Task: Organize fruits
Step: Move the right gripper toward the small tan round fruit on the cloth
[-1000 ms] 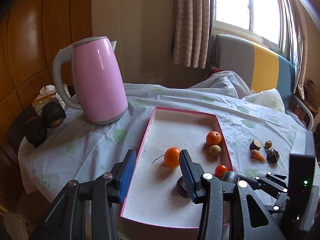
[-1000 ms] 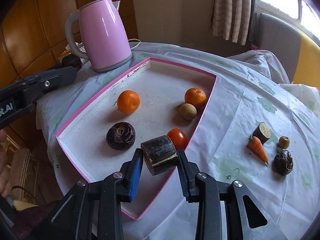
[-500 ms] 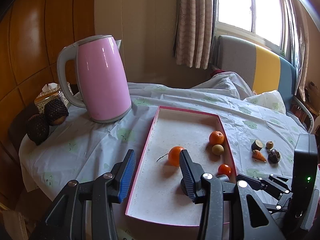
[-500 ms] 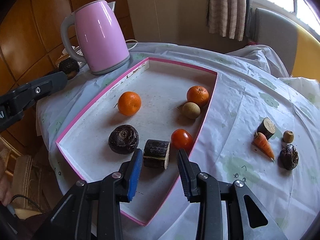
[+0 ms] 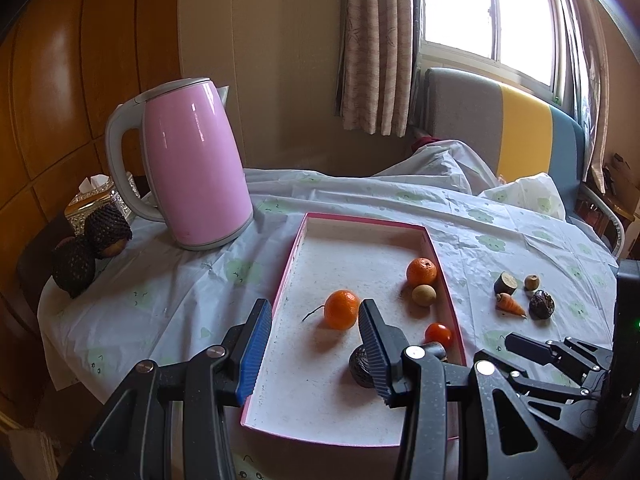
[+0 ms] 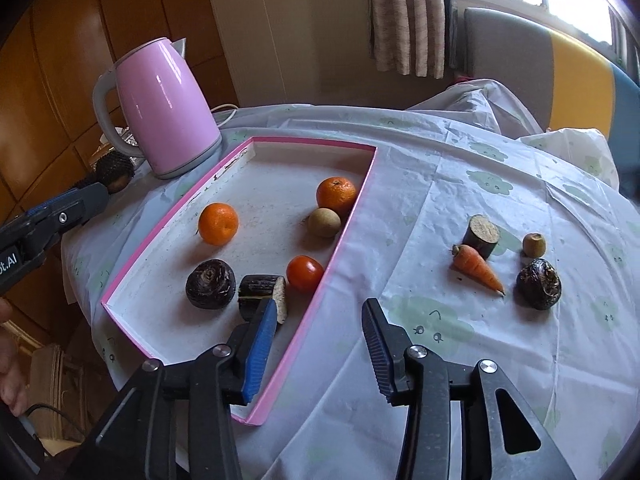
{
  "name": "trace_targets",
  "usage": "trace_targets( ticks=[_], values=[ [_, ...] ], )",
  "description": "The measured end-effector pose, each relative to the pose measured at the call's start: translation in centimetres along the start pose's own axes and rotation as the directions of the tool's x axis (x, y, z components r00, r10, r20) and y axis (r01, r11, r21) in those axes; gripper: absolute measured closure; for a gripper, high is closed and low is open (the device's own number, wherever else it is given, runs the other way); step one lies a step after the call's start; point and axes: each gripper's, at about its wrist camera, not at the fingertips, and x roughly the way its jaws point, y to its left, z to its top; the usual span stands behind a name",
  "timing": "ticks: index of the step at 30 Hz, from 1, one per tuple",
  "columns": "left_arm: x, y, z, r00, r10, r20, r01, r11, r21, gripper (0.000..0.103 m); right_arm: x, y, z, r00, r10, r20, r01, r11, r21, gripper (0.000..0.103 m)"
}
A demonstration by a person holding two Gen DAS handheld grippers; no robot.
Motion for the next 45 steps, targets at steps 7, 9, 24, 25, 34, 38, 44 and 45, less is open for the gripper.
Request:
trace_targets(
  ticks=[7,9,24,25,34,38,44,45],
  values=[
    [0.1,-1.0,-0.2,1.000,-0.012,-0.012,0.013,1.000,0.028,0.057,-0.9,-3.0,-0.7,0.999,-0.050,0.009,0.049,0.997,0.066,0.054],
    [0.2,-1.4,-0.4,1.000,-0.019,-0.020,0.020,0.999,0.036,0.057,-1.1,-4.0,-1.0,0.998,-0.070,0.007,0.069,0.994,0.087,0.054],
    [1.1,-5.3,-1.2,0.995,-0.072,-0.073,0.082,0.987,0.136,0.057,-3.0,-11.3,-3.3,0.982,-0.190,0.003,0.184,0.951,0.247,0.054],
    [1.1,-5.6,-1.2,0.994,-0.075,-0.077,0.085,0.986,0.142,0.057,-3.1,-11.8,-3.4,0.980,-0.197,0.002,0.190,0.947,0.258,0.054],
    [1.9,-7.7,-2.1,0.983,-0.121,-0.138,0.145,0.973,0.180,0.057,-3.4,-15.5,-5.0,0.967,-0.253,-0.019,0.245,0.911,0.333,0.054],
    [2.2,-8.6,-2.3,0.982,-0.122,-0.147,0.151,0.967,0.205,0.057,-3.3,-16.6,-5.2,0.964,-0.264,-0.029,0.257,0.900,0.353,0.054],
    [2.9,-9.0,-2.2,0.973,-0.144,-0.182,0.179,0.965,0.193,0.057,-2.7,-17.4,-4.5,0.965,-0.261,-0.026,0.252,0.898,0.360,0.054],
    [3.0,-9.2,-2.2,0.972,-0.147,-0.185,0.183,0.964,0.195,0.057,-2.5,-17.5,-4.2,0.965,-0.260,-0.024,0.251,0.899,0.360,0.054]
  ],
)
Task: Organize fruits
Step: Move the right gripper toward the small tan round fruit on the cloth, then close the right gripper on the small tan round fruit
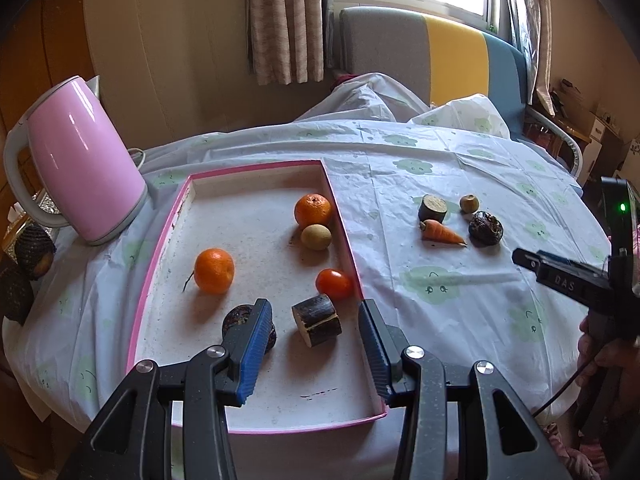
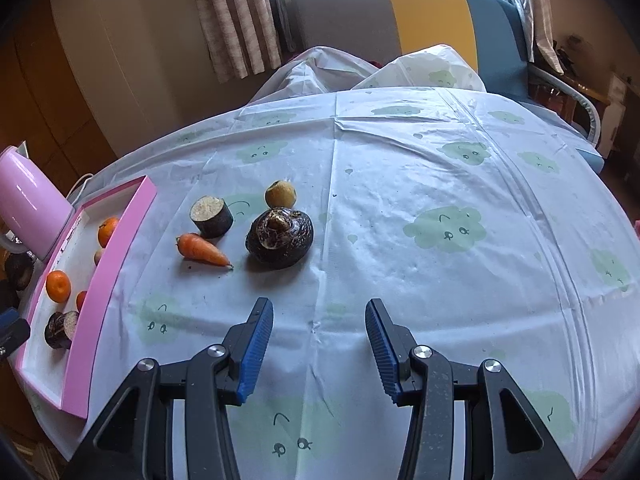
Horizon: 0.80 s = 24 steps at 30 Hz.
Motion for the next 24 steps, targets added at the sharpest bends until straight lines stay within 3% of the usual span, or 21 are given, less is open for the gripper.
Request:
trace_targets(
  ticks=[11,18,20,24],
  values=[
    [1.5,-1.8,0.6,0.997,-0.063,-0.032,0.064,0.997,0.043,0.057,3.5,2.0,5.2,1.000,0.009,0.022,-0.008,0.998,-0.065,0.054],
    [2.5,-2.0,1.2,0.995,-0.083,-0.052,0.085,0.996,0.035,0.057,7.6,3.4,7.7,0.999,0.021,-0.032,-0.024,0.993,-0.115,0.054],
    [2.7,-2.2,1.5,0.994,-0.089,-0.057,0.091,0.995,0.034,0.057,8.8,3.7,7.9,0.998,0.003,-0.060,-0.011,0.991,-0.131,0.074],
    [3.3,-3.1,2.3,0.991,-0.120,-0.067,0.122,0.992,0.035,0.057,8.4,3.7,8.0,0.999,-0.003,-0.038,-0.004,0.986,-0.167,0.078]
  ],
)
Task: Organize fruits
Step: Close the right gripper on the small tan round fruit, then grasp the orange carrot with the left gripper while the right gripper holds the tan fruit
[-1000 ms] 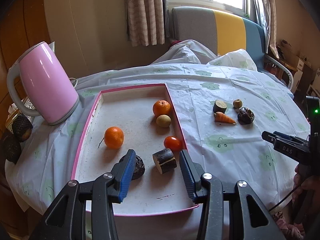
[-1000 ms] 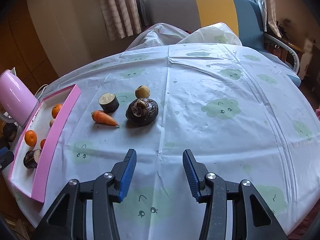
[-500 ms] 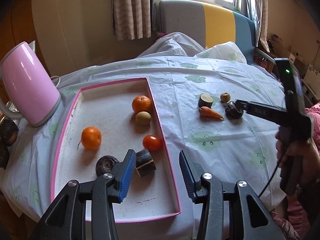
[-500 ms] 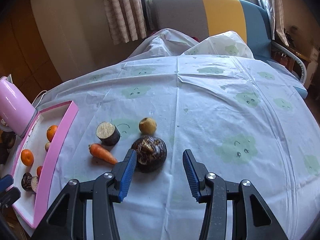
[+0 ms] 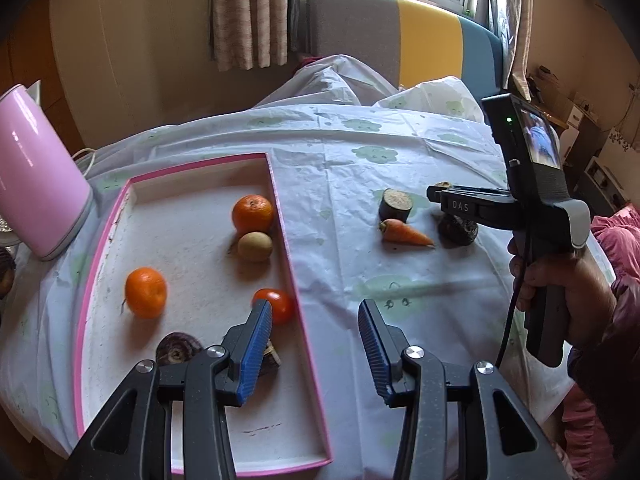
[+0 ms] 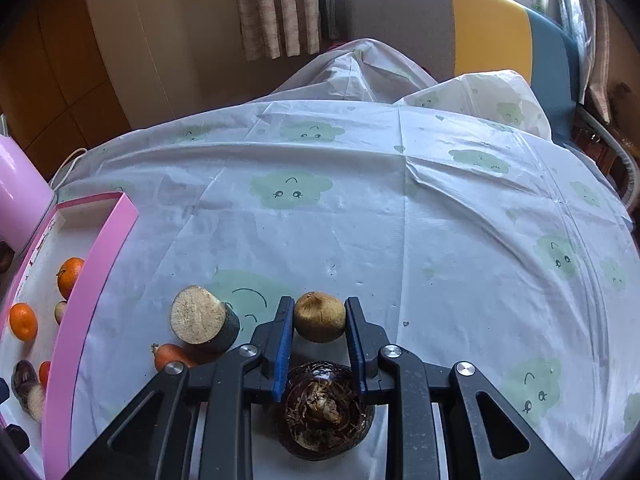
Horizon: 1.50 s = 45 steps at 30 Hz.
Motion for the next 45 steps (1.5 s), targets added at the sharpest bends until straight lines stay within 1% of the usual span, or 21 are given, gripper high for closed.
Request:
trace_targets(
  ticks=[2,4,7,10,13,15,19,21,23,24,27,29,31,32,33,34,36,38,41,45],
  values=[
    [0.5,-0.5,0.6,0.999,-0.030,-0.012,0.029,1.000,-0.006,0.057,-0.9,-0.8,-0.1,0.999,-0.038,0.030,0.037,0.999,0.023,0.078],
    [1.1,-1.0,1.1,0.998,-0.055,-0.028,0.055,0.998,-0.018,0.057,-1.5,-2.1,-0.3,0.997,-0.056,0.043,0.053,0.996,0.068,0.078],
    [2.2,-1.8,2.0,0.994,-0.095,-0.048,0.093,0.995,-0.033,0.058,-2.3,-4.0,-1.1,0.994,-0.098,0.046,0.092,0.990,0.110,0.078],
    [3.3,-2.6,3.0,0.991,-0.120,-0.064,0.116,0.992,-0.055,0.058,-2.8,-5.7,-2.2,0.991,-0.129,0.034,0.123,0.982,0.145,0.078],
    [4.9,-3.2,3.9,0.985,-0.145,-0.093,0.136,0.986,-0.096,0.058,-3.1,-6.8,-3.5,0.991,-0.134,0.022,0.129,0.978,0.162,0.078],
    [6.1,-3.3,4.5,0.983,-0.146,-0.114,0.130,0.983,-0.131,0.058,-3.3,-7.1,-4.1,0.991,-0.128,0.032,0.121,0.979,0.162,0.078],
    [7.9,-3.5,5.8,0.978,-0.171,-0.121,0.143,0.968,-0.207,0.058,-3.4,-7.0,-4.4,0.994,-0.101,0.041,0.094,0.984,0.148,0.078],
    [8.9,-3.8,6.4,0.979,-0.151,-0.134,0.119,0.968,-0.222,0.058,-3.5,-6.7,-4.5,0.995,-0.089,0.048,0.082,0.987,0.141,0.078],
    [9.9,-4.1,6.8,0.975,-0.163,-0.152,0.123,0.962,-0.243,0.058,-3.5,-6.7,-4.6,0.996,-0.077,0.054,0.069,0.987,0.144,0.077],
    [10.4,-4.3,7.0,0.975,-0.158,-0.160,0.115,0.962,-0.246,0.058,-3.5,-6.8,-4.7,0.996,-0.074,0.056,0.065,0.987,0.146,0.077],
    [11.9,-4.5,7.0,0.974,-0.130,-0.186,0.082,0.965,-0.248,0.058,-3.5,-6.7,-4.7,0.996,-0.073,0.053,0.065,0.987,0.145,0.077],
    [12.2,-4.5,6.9,0.977,-0.126,-0.171,0.079,0.964,-0.255,0.058,-3.5,-6.5,-4.7,0.995,-0.079,0.053,0.071,0.988,0.139,0.076],
    [12.1,-4.9,6.9,0.981,-0.111,-0.161,0.072,0.971,-0.229,0.058,-3.5,-6.5,-4.7,0.996,-0.078,0.052,0.071,0.988,0.135,0.076],
    [12.0,-5.0,6.8,0.983,-0.107,-0.152,0.073,0.973,-0.217,0.059,-3.5,-6.5,-4.7,0.996,-0.078,0.051,0.071,0.988,0.135,0.076],
    [11.9,-5.1,6.7,0.983,-0.115,-0.142,0.084,0.975,-0.207,0.066,-3.5,-6.5,-4.7,0.996,-0.079,0.051,0.072,0.988,0.135,0.076],
    [11.8,-5.4,6.6,0.984,-0.126,-0.130,0.100,0.977,-0.189,0.069,-3.5,-6.4,-4.7,0.995,-0.081,0.052,0.074,0.988,0.133,0.076],
    [11.5,-5.7,6.4,0.987,-0.114,-0.112,0.095,0.982,-0.163,0.070,-3.4,-6.3,-4.7,0.995,-0.087,0.050,0.080,0.989,0.127,0.076],
    [11.3,-5.6,6.3,0.988,-0.120,-0.098,0.104,0.982,-0.156,0.070,-3.4,-6.2,-4.7,0.994,-0.094,0.050,0.087,0.989,0.122,0.076],
    [11.3,-5.4,6.2,0.987,-0.132,-0.092,0.118,0.982,-0.150,0.070,-3.4,-6.0,-4.8,0.993,-0.103,0.049,0.097,0.989,0.113,0.076],
    [11.1,-5.5,6.1,0.989,-0.119,-0.085,0.108,0.985,-0.131,0.071,-3.3,-5.8,-4.7,0.992,-0.117,0.047,0.112,0.989,0.102,0.076]
  ],
)
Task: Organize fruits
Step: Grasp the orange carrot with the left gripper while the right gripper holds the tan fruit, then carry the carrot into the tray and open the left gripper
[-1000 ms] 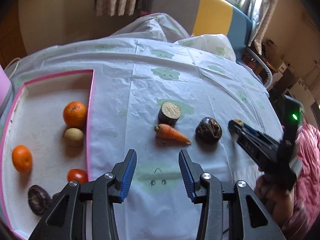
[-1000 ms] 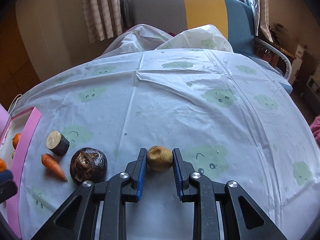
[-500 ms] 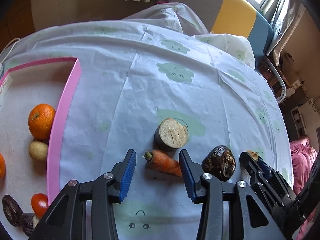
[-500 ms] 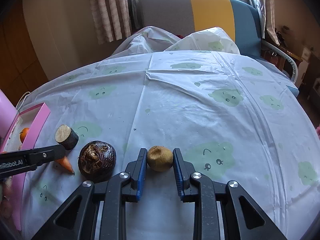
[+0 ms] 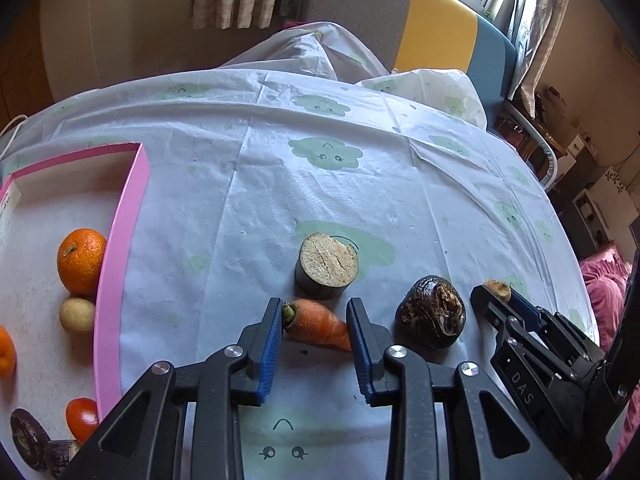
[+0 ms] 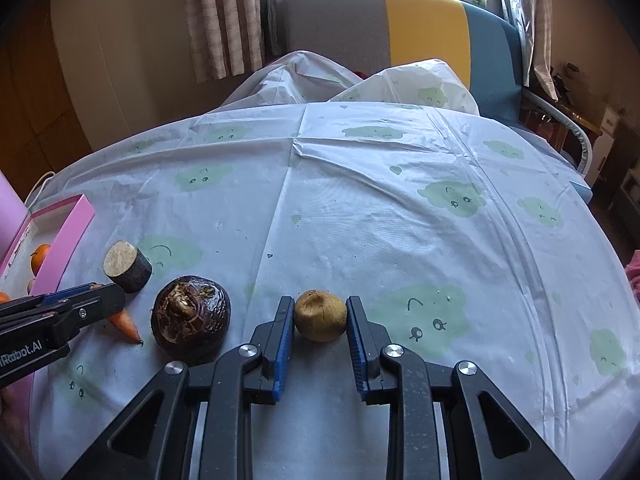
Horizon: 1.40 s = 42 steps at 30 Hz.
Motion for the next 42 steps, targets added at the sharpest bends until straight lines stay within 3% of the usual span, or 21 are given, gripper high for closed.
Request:
trace_targets(
  ticks=[10,14,21,25,29,33,38,42],
  values=[
    [-2.3,-0.3,-0.9,0.999,0.028,0.039,-0.030,0.998,0.064,0.075,0.2,-0.1,-0.1,1.000,0.007,0.001,-0.007,1.000,0.006,0.077],
    [-3.0,0.6,-1.0,1.000,0.005,0.028,-0.006,0.999,0.040,0.076,0.2,-0.3,-0.1,1.000,0.017,-0.001,-0.017,1.000,0.014,0.077],
    [-8.1,2.7,-2.0,0.993,-0.036,0.109,0.033,0.999,0.026,0.076,0.2,-0.1,-0.1,1.000,0.007,-0.002,-0.007,1.000,0.002,0.077],
    [-10.6,4.6,-3.0,0.990,-0.015,0.142,0.014,1.000,0.007,0.076,0.3,0.1,0.0,1.000,-0.004,-0.006,0.004,1.000,-0.008,0.077],
    [-12.9,7.0,-4.0,0.982,0.040,0.182,-0.036,0.999,-0.024,0.076,0.3,0.4,0.0,1.000,-0.018,-0.008,0.018,1.000,-0.022,0.077],
    [-14.9,10.1,-5.1,0.965,0.140,0.220,-0.131,0.990,-0.056,0.076,0.2,0.5,-0.1,1.000,-0.027,-0.010,0.026,0.999,-0.034,0.077],
    [-15.4,14.0,-6.8,0.942,0.259,0.213,-0.237,0.964,-0.124,0.076,0.3,0.9,-0.1,0.999,-0.050,-0.012,0.049,0.997,-0.062,0.077],
    [-15.2,16.0,-8.1,0.932,0.307,0.191,-0.277,0.946,-0.166,0.076,0.3,1.2,-0.1,0.998,-0.066,-0.013,0.065,0.995,-0.076,0.077]
  ],
)
